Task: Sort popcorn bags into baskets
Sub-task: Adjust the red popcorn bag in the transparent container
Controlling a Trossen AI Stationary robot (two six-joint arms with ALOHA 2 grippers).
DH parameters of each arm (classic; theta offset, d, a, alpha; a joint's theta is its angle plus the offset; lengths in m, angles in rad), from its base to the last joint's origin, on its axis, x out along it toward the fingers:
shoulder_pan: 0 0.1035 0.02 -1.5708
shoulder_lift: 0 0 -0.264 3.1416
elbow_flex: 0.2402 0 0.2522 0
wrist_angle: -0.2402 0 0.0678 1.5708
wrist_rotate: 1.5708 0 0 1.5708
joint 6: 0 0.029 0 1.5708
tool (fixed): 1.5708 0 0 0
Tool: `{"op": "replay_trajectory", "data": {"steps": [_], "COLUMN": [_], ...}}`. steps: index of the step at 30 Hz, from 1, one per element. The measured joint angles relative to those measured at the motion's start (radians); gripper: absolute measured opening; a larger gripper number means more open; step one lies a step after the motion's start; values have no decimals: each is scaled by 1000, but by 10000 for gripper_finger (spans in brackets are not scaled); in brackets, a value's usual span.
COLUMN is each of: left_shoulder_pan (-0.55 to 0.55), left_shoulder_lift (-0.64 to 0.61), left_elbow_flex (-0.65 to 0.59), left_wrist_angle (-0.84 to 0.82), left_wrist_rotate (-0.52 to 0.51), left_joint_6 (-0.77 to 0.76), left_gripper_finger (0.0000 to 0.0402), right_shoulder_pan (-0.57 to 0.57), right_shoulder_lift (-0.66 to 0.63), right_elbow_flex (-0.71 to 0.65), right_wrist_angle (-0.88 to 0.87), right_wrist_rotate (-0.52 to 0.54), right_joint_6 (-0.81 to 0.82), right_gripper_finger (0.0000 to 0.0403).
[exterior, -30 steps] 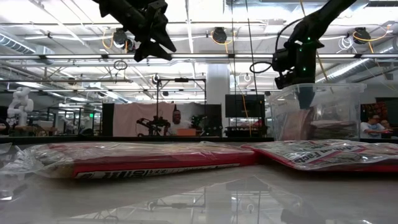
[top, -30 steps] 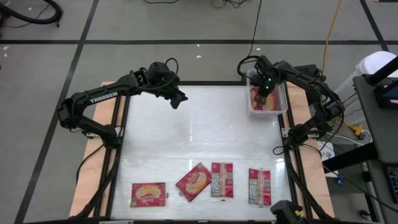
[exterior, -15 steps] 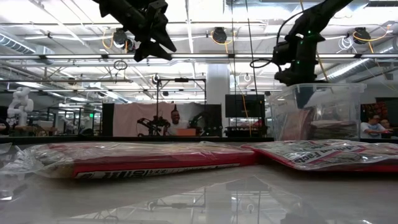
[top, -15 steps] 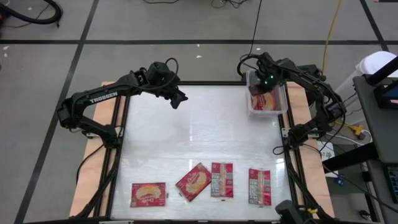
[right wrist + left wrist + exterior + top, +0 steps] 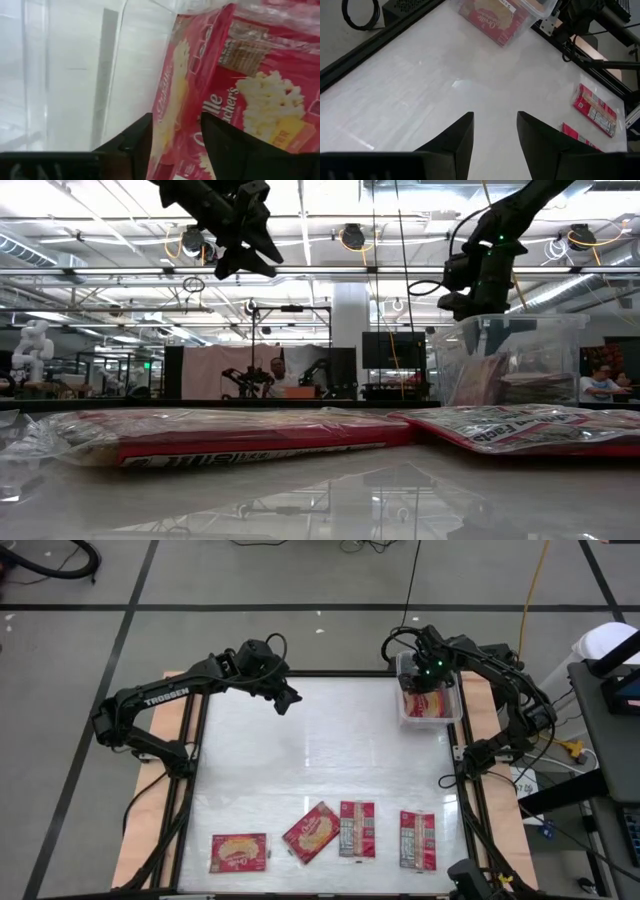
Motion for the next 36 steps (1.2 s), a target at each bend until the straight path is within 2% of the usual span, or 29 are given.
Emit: {"op": "replay_trajectory", "data": {"steps": [7, 15, 20, 26, 36], "left_shoulder_pan": [0, 3, 3, 3, 3], "left_shoulder_lift": [0, 0, 0, 0, 0], "left_elbow_flex": [0, 0, 0, 0, 0], "left_wrist_angle": [-2, -1, 3, 4, 7], "left_wrist_rotate": [1, 0, 0, 0, -1], "left_joint_6": [1, 19, 31, 37, 40], "left_gripper_finger": [152, 152, 152, 152, 152], "right_shoulder_pan": [-15, 7, 17, 43, 57], "right_shoulder_lift": [-3, -3, -3, -3, -29], "right_elbow_flex": [0, -26, -85, -82, 144], "right_wrist_angle": [8, 49, 86, 106, -81], "right_wrist_rotate": [-13, -8, -9, -8, 48], "right_joint_6": [19, 44, 93, 92, 78], "right_gripper_finger": [182, 167, 126, 18, 7]}}
